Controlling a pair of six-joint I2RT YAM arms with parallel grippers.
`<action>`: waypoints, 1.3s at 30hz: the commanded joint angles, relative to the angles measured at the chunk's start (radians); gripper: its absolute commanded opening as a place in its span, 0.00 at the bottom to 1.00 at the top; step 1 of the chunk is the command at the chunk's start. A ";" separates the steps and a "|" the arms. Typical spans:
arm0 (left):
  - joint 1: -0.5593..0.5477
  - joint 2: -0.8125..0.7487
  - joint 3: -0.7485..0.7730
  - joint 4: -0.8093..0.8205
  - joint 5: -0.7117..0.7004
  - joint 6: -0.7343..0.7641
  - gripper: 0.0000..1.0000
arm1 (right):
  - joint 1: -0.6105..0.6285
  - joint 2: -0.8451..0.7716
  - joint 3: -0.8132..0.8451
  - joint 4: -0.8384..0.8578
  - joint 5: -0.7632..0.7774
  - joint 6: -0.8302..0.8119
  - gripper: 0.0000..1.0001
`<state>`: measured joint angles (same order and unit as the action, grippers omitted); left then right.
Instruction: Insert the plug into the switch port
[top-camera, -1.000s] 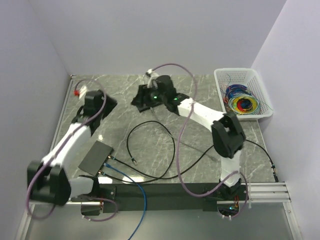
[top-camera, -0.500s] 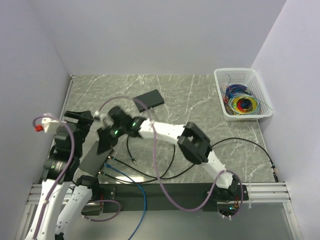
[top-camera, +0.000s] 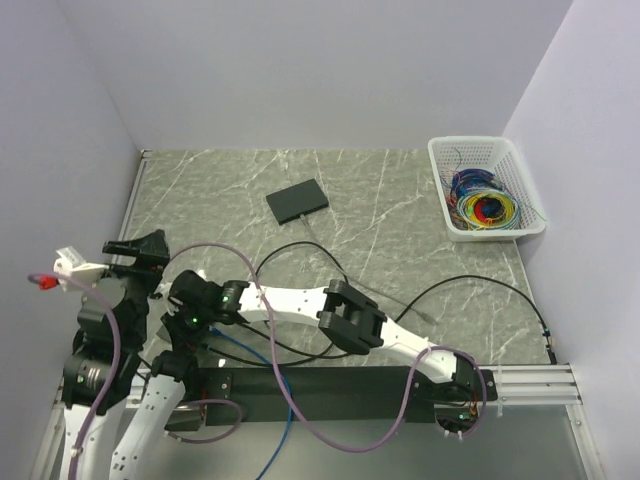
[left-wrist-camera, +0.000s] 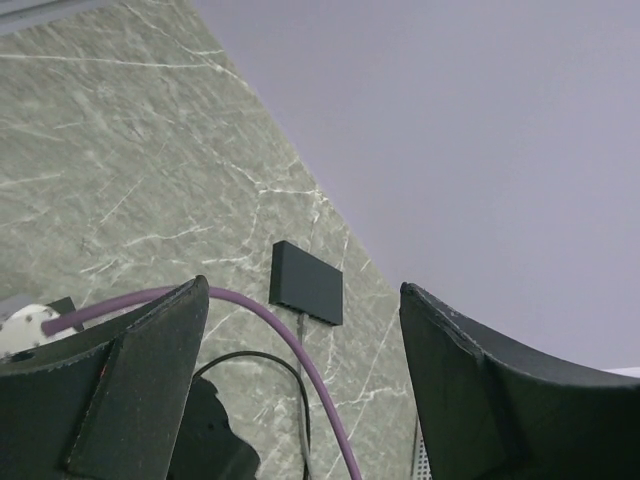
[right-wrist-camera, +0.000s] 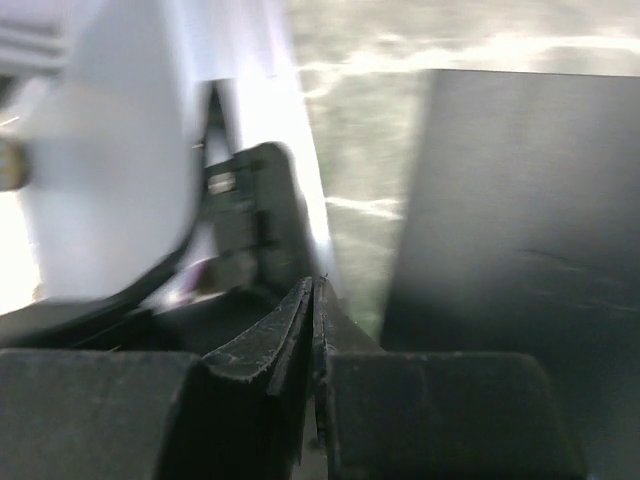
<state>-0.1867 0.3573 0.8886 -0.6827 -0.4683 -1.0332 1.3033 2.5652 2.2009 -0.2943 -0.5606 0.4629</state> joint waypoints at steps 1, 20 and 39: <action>0.000 -0.060 0.033 -0.037 -0.001 0.035 0.83 | 0.008 0.033 0.068 -0.066 0.168 -0.035 0.10; 0.000 0.006 -0.004 0.064 0.031 0.068 0.84 | -0.200 -0.019 0.014 -0.121 0.493 -0.124 0.11; 0.000 0.229 -0.002 0.203 0.043 0.159 0.86 | -0.262 -0.578 -0.352 0.176 0.263 -0.320 0.69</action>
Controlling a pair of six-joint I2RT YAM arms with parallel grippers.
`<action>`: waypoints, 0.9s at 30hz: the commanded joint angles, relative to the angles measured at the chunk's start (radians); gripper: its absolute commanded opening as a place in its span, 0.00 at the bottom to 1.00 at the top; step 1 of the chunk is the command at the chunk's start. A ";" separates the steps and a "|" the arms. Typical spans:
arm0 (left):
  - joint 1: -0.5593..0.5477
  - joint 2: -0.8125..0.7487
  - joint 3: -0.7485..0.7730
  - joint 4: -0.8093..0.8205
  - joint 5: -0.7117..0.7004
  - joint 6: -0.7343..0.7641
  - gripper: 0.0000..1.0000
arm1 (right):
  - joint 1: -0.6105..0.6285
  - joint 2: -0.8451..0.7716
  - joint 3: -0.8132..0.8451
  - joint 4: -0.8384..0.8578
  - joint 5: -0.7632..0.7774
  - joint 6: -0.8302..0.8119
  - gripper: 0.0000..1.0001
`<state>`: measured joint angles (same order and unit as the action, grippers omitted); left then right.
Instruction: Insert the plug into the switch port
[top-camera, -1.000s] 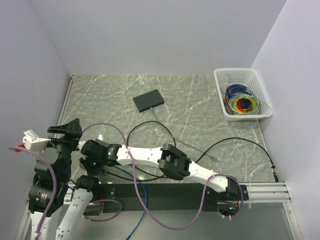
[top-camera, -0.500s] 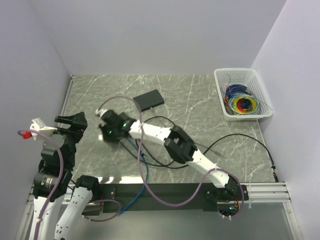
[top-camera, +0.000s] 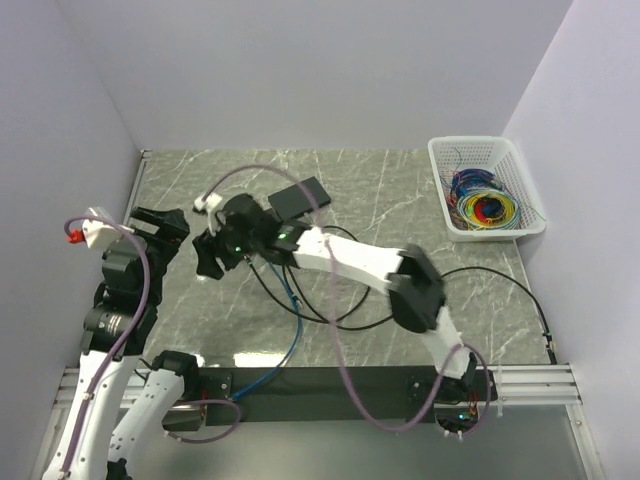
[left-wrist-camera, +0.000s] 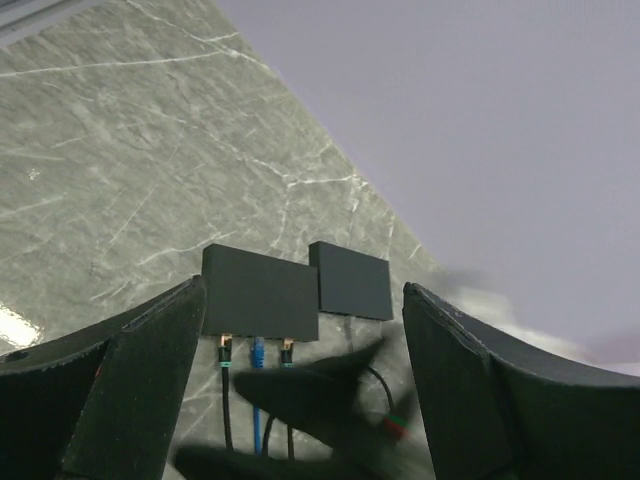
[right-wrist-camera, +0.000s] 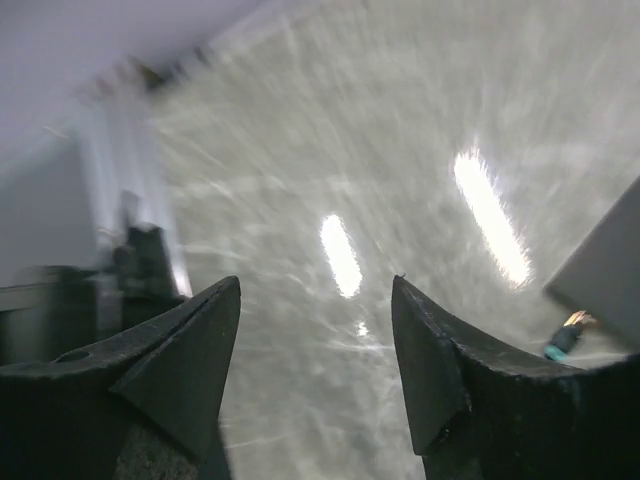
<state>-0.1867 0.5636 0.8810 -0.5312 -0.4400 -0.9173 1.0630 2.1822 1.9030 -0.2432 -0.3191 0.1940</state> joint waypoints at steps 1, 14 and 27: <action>0.000 0.030 0.004 0.056 0.020 0.054 0.86 | -0.027 -0.270 -0.083 0.128 0.052 -0.054 0.69; 0.000 0.099 -0.093 0.128 0.072 0.210 0.88 | -0.072 -0.818 -0.623 0.007 0.570 -0.070 0.70; 0.044 0.174 -0.114 0.223 0.219 0.268 0.89 | -0.084 -1.321 -1.201 0.094 0.611 0.160 1.00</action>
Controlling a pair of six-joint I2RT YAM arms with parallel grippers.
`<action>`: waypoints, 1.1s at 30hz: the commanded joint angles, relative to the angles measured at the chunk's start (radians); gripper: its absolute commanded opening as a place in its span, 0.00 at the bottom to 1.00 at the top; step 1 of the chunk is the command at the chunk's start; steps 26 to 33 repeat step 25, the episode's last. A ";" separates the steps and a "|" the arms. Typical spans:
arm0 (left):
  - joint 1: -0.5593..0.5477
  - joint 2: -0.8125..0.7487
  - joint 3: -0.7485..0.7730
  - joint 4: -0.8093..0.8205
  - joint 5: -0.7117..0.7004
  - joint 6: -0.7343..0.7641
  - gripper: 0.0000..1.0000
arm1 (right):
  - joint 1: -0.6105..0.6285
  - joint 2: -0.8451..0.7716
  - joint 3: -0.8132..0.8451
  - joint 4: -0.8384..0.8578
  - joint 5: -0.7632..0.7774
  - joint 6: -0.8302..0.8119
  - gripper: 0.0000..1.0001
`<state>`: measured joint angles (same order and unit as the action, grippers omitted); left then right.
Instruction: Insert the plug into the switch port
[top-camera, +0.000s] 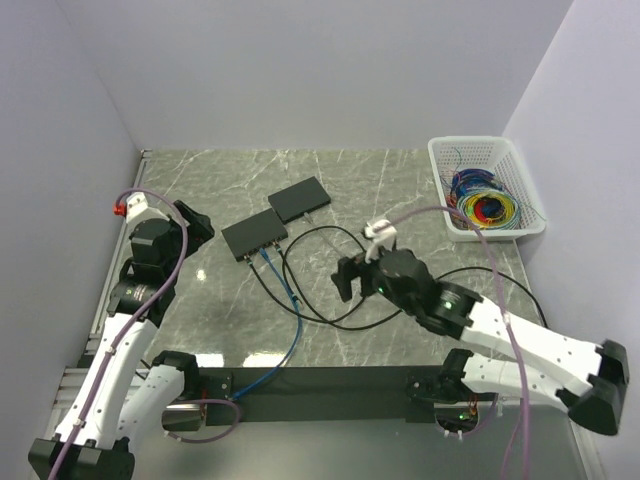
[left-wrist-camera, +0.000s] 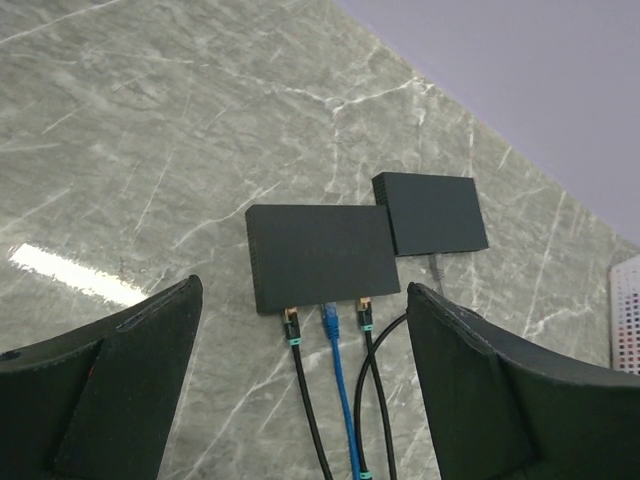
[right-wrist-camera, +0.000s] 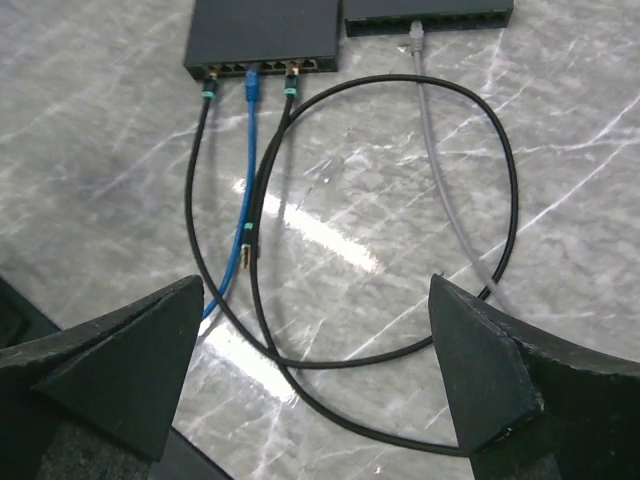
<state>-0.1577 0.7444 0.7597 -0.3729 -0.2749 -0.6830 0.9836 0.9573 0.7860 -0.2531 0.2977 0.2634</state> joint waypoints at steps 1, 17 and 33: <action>0.023 -0.005 0.004 0.068 0.060 0.034 0.89 | -0.003 -0.150 -0.106 0.123 -0.006 0.106 1.00; 0.030 -0.011 0.006 0.052 0.032 0.039 0.89 | -0.005 -0.247 -0.220 0.287 0.026 0.106 1.00; 0.032 -0.010 0.000 0.065 0.036 0.039 0.89 | -0.006 -0.218 -0.205 0.293 0.006 0.108 1.00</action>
